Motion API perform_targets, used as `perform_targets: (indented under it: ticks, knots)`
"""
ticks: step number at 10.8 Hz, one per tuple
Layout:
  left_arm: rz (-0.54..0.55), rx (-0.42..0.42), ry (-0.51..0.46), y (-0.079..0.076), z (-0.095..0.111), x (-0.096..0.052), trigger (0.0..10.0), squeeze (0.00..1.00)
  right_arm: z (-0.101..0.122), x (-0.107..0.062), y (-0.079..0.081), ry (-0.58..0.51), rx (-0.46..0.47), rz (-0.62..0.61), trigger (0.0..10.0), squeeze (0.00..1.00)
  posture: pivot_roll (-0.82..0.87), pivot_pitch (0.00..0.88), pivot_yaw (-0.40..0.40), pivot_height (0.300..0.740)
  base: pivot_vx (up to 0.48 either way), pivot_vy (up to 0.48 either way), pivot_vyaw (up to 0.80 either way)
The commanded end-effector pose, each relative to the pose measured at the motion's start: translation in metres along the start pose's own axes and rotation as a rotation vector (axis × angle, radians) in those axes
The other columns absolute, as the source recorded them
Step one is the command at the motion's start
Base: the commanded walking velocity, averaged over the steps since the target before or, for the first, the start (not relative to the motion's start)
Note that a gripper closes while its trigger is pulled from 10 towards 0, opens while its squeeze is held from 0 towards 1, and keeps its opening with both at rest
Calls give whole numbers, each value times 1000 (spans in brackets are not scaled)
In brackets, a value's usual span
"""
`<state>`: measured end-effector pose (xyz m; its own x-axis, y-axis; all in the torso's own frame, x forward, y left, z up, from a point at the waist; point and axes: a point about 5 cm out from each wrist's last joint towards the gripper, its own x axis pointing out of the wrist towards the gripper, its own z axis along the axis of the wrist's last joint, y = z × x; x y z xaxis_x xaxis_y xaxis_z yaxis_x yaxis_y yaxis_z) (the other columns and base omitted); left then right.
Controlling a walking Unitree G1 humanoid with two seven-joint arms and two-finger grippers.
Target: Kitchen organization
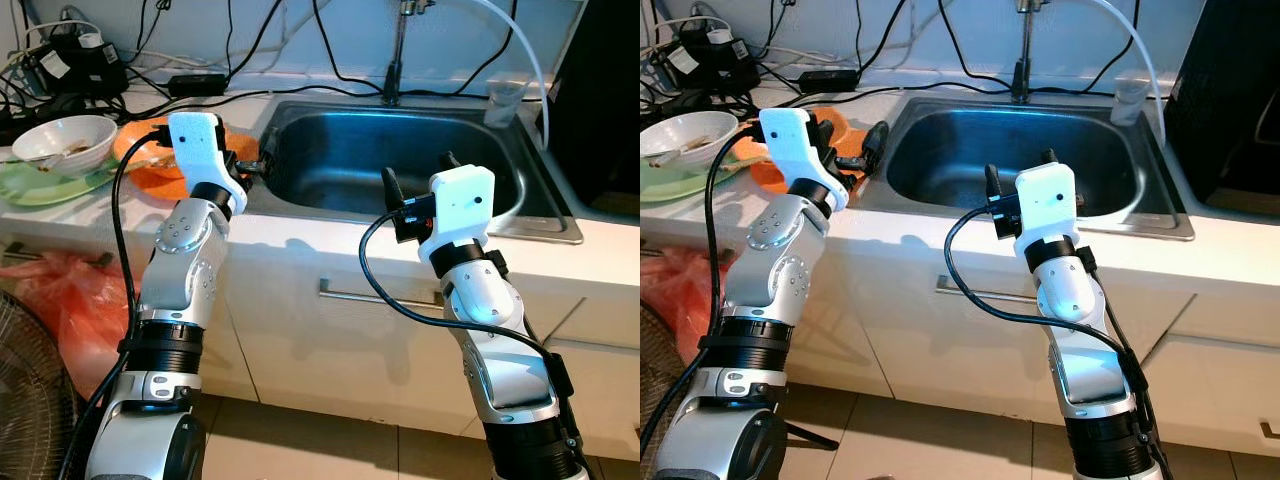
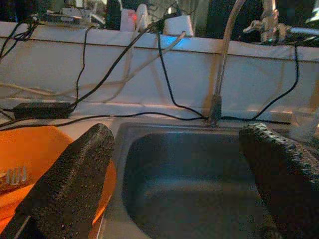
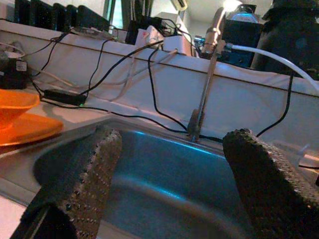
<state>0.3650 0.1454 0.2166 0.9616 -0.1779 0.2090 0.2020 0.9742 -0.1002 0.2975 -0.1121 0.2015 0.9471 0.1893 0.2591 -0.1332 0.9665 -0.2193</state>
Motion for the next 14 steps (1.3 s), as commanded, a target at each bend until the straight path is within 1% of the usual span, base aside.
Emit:
perform_targets:
  ticks: [1, 2, 3, 4, 5, 6, 7, 8, 9, 10, 11, 12, 13, 14]
  knots:
    - [41, 23, 42, 8, -11, -3, 10000, 0, 3, 1, -1, -8, 2, 1, 10000, 0, 8, 0, 54, 740, 0, 0, 0]
    - [71, 42, 56, 14, -23, -12, 10000, 0, 0, 0, 1, 4, 1, 9, 10000, 0, 10, 0, 52, 740, 0, 0, 0]
    - [95, 69, 57, 19, -30, -18, 10000, 0, -1, -1, 1, 12, 1, 14, 10000, 0, 10, 0, 51, 740, 0, 0, 0]
    - [121, 81, 73, 24, -40, -28, 10000, 0, -3, -4, -1, 21, 2, 17, 10000, 0, 10, 0, 46, 740, 0, 0, 0]
    - [128, 80, 80, 25, -43, -35, 10000, 0, -4, -7, -2, 30, 3, 15, 10000, 0, 15, 0, 41, 740, 0, 0, 0]
    - [133, 74, 72, 24, -43, -40, 10000, 0, -5, -11, -1, 40, 8, 19, 10000, 0, 28, 0, 30, 740, 0, 0, 0]
    - [142, 93, 60, 24, -41, -46, 10000, 0, -6, -13, 7, 48, 24, 66, 10000, 0, 47, 0, 20, 740, 0, 0, 0]
    - [154, 108, 54, 25, -40, -49, 10000, 0, -3, -12, 12, 37, 48, 114, 10000, 0, 56, 0, 20, 740, 0, 0, 0]
    - [158, 110, 50, 27, -39, -47, 10000, 0, 1, -6, 17, 16, 80, 191, 10000, 0, 49, 0, 31, 740, 0, 0, 0]
    - [159, 126, 50, 29, -39, -45, 10000, 0, -2, -1, 18, 22, 78, 206, 10000, 0, 41, 0, 33, 740, 0, 0, 0]
    - [161, 123, 43, 31, -35, -43, 10000, 0, 0, 2, 19, 21, 82, 206, 10000, 0, 29, 0, 43, 740, 0, 0, 0]
    - [152, 135, 35, 32, -30, -38, 10000, 0, 7, 2, 19, -8, 66, 215, 10000, 0, -12, 0, 79, 740, 0, 0, 0]
    - [125, 125, 32, 29, -27, -32, 10000, 0, 11, 1, 17, -23, 57, 201, 10000, 0, -16, 0, 83, 740, 0, 0, 0]
    - [44, 110, 17, 11, -25, -22, 10000, 0, 5, -2, 3, -18, 17, 74, 10000, 0, -19, 0, 77, 740, 0, 0, 0]
